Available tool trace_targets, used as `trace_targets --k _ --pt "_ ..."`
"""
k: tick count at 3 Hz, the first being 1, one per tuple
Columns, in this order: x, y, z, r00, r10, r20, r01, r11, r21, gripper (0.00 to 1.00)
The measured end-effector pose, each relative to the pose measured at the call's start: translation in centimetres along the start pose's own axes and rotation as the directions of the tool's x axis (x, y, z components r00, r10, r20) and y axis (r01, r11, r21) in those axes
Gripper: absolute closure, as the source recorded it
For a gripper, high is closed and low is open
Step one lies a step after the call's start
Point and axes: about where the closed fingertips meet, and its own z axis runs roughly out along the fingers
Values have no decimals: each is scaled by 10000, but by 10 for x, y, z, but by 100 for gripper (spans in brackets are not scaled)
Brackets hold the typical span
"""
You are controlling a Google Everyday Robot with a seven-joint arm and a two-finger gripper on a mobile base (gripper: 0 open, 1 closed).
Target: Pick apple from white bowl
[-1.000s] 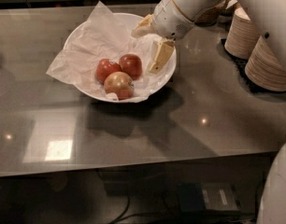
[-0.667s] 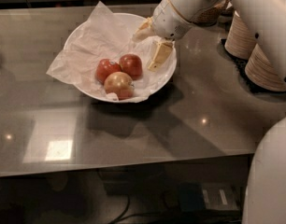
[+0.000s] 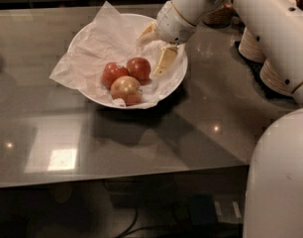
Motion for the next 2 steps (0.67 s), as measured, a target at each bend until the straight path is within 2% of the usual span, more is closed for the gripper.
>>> trace_targets --k 2 --pt "-1 -2 28 9997 -245 68 247 9993 -294 34"
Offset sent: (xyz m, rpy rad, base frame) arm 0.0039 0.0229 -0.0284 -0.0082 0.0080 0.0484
